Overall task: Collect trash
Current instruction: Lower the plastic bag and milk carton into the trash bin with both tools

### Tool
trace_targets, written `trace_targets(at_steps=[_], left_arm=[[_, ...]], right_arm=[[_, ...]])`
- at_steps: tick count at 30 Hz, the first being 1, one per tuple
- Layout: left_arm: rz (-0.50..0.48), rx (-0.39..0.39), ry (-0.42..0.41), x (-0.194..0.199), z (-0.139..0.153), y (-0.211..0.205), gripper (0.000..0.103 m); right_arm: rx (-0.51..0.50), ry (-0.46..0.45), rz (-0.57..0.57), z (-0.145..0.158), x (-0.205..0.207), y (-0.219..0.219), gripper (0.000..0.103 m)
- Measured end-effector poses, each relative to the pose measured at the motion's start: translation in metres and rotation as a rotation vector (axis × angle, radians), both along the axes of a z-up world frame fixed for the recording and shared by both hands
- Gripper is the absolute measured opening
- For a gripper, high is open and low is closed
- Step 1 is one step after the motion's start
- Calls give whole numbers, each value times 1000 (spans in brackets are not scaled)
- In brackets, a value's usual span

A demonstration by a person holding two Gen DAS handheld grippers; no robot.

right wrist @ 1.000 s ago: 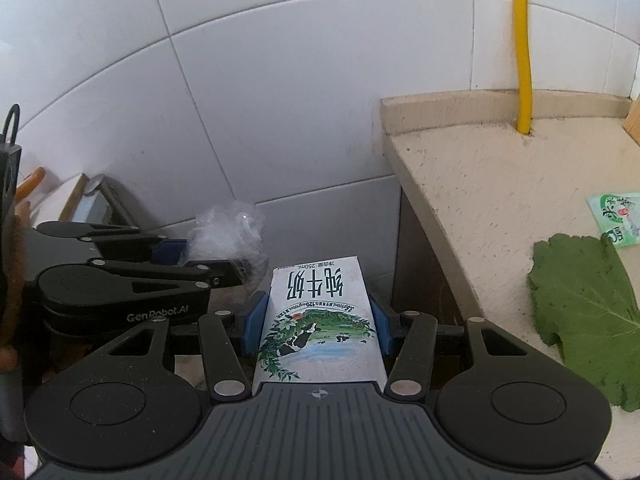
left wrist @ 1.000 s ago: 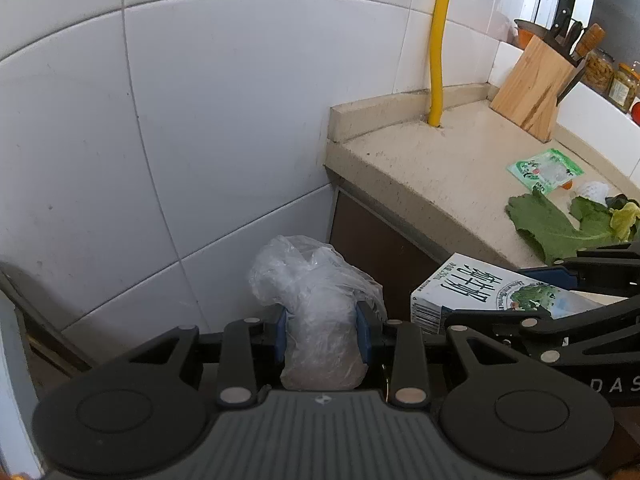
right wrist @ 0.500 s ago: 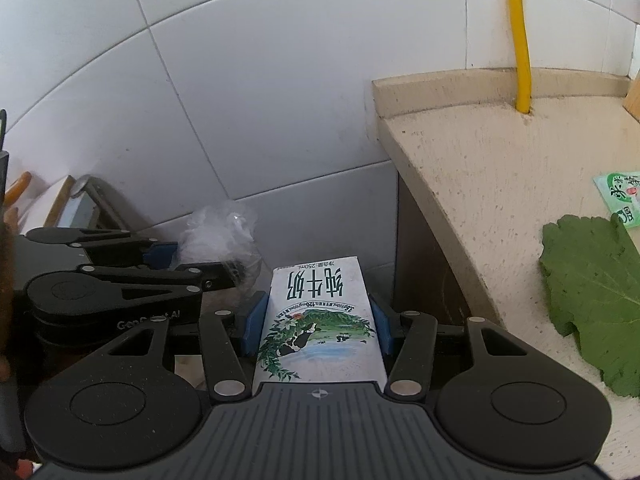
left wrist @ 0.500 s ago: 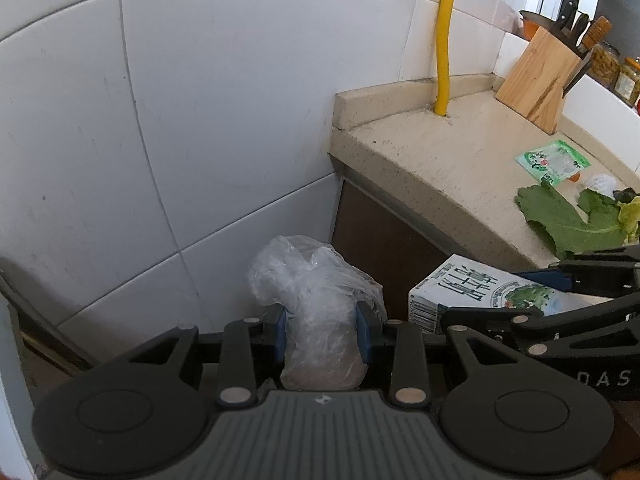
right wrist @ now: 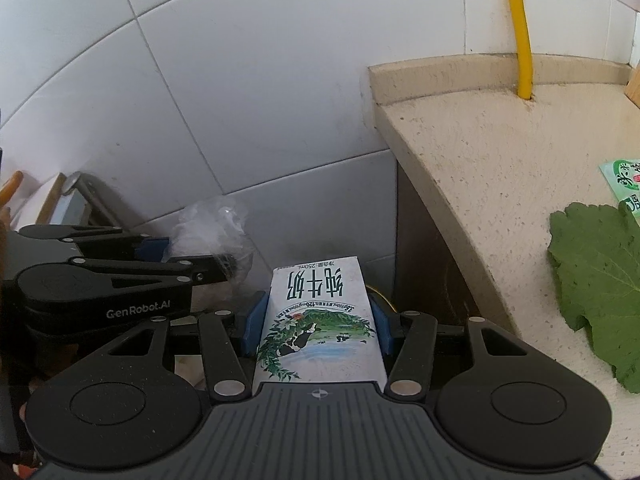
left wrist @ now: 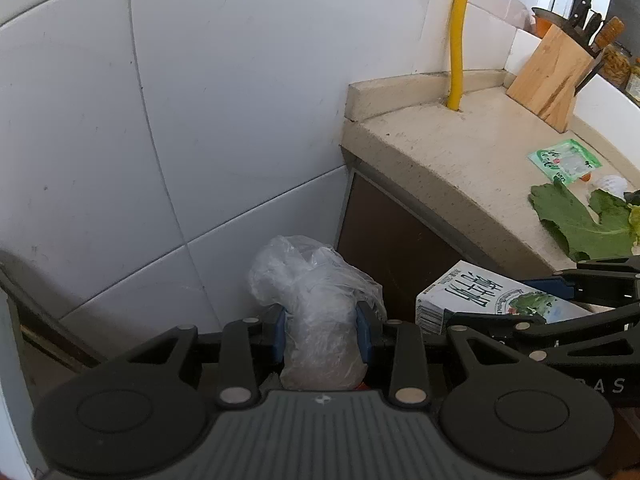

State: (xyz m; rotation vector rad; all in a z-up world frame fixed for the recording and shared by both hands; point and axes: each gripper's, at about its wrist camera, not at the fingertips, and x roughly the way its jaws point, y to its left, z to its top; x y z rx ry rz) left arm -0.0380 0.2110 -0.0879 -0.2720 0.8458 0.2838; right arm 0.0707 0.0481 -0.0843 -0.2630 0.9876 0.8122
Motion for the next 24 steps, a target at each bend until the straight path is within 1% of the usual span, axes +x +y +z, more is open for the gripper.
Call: trace_targets(at_steps=[4, 11, 17, 24], left_arm=[[5, 0, 10, 2, -2, 0, 29], [10, -6, 52, 8, -9, 0, 29], [29, -30, 78, 15, -15, 4, 29], [36, -18, 119, 27, -22, 6, 30]], right_arm=[[-5, 2, -9, -2, 2, -1, 60], [-24, 20, -12, -10, 5, 1, 60], [-37, 36, -19, -23, 11, 12, 60], [-58, 57, -30, -42, 22, 24, 60]])
